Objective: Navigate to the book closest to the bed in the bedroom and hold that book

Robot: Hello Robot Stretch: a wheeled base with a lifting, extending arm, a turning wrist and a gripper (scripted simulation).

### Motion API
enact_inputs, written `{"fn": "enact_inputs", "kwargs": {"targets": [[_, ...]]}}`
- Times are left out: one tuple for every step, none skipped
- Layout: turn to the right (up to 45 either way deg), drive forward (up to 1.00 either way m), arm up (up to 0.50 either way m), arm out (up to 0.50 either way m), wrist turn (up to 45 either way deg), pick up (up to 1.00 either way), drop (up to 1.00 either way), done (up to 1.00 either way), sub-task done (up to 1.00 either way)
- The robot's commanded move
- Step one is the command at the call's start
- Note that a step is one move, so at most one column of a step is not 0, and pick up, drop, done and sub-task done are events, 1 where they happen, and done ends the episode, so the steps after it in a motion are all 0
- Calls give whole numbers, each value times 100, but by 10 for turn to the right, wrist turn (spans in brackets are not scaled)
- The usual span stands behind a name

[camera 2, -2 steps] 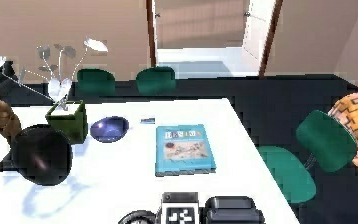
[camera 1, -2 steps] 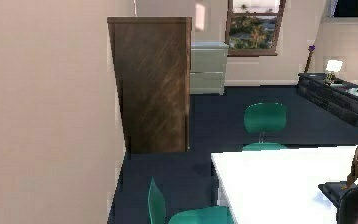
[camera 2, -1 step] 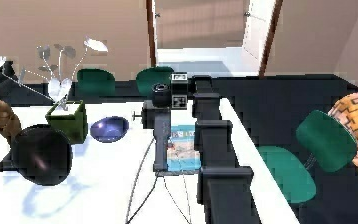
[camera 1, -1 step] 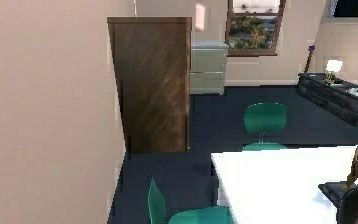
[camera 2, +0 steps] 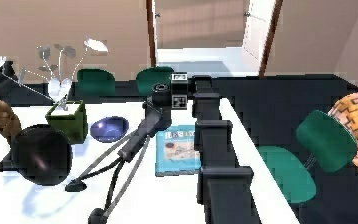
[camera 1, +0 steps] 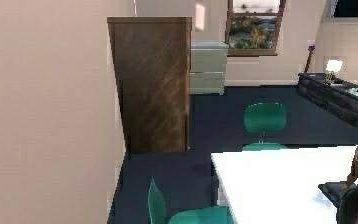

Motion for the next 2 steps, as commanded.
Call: {"fn": "enact_inputs", "kwargs": {"targets": [[0, 0, 0, 0, 450, 0, 0, 0, 0], [0, 0, 0, 0, 450, 0, 0, 0, 0]]}}
